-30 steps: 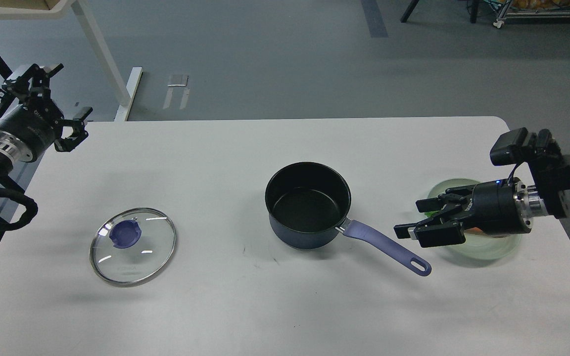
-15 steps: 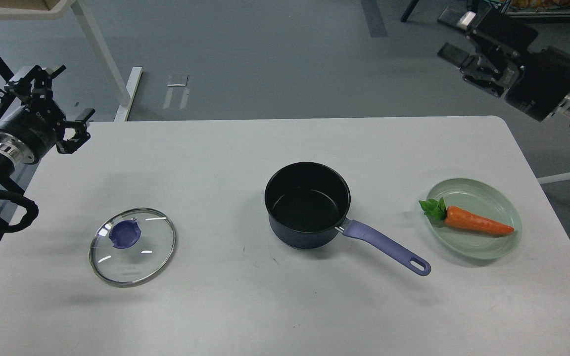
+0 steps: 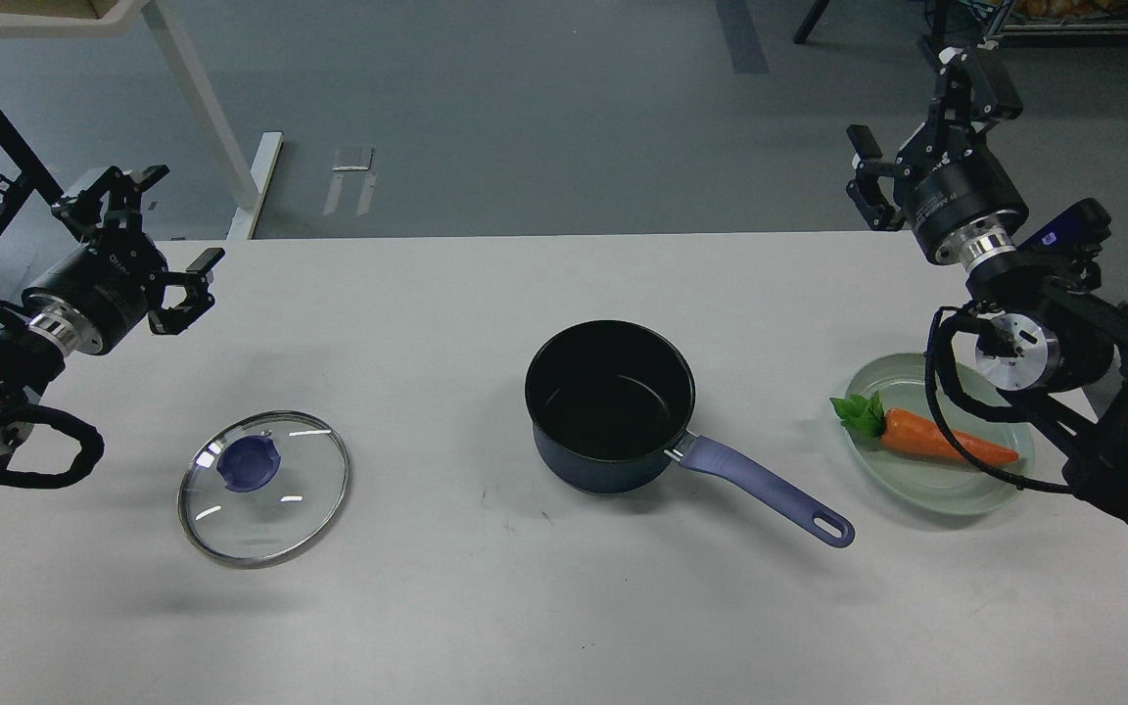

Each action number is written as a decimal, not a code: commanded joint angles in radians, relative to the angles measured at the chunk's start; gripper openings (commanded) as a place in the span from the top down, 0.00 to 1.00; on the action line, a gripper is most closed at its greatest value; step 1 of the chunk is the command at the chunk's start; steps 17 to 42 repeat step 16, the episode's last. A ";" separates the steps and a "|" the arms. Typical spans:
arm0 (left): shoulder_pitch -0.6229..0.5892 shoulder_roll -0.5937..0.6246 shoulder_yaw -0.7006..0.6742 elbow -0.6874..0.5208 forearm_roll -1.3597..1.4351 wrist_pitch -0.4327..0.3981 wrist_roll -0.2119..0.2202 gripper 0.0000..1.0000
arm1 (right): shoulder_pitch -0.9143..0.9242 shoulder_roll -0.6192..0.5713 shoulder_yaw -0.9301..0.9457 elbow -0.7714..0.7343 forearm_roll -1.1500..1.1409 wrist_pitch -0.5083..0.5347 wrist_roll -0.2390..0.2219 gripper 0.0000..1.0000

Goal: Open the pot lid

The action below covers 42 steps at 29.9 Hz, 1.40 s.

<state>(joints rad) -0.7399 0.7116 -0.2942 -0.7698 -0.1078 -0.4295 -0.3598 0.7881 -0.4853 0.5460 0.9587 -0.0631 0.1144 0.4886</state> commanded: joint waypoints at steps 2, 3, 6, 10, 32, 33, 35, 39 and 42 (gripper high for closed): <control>0.002 -0.021 -0.011 0.000 0.000 0.000 0.002 0.01 | -0.020 0.013 -0.003 -0.097 -0.003 0.235 0.000 0.00; 0.002 -0.024 -0.014 0.000 0.000 0.000 0.002 0.01 | -0.020 0.008 -0.008 -0.100 -0.004 0.255 0.000 0.00; 0.002 -0.037 -0.016 0.000 0.000 0.000 0.002 0.01 | -0.021 -0.001 -0.026 -0.097 -0.007 0.268 0.000 0.00; 0.002 -0.047 -0.022 0.000 0.002 0.003 0.002 0.01 | -0.029 0.016 -0.024 -0.094 -0.007 0.260 0.000 0.00; 0.002 -0.047 -0.022 -0.002 0.002 0.003 0.001 0.01 | -0.050 0.059 -0.006 -0.092 -0.007 0.217 0.000 0.00; 0.002 -0.047 -0.022 -0.002 0.002 0.003 0.001 0.01 | -0.050 0.059 -0.006 -0.092 -0.007 0.217 0.000 0.00; 0.002 -0.047 -0.022 -0.002 0.002 0.003 0.001 0.01 | -0.050 0.059 -0.006 -0.092 -0.007 0.217 0.000 0.00; 0.002 -0.047 -0.022 -0.002 0.002 0.003 0.001 0.01 | -0.050 0.059 -0.006 -0.092 -0.007 0.217 0.000 0.00; 0.002 -0.047 -0.022 -0.002 0.002 0.003 0.001 0.01 | -0.050 0.059 -0.006 -0.092 -0.007 0.217 0.000 0.00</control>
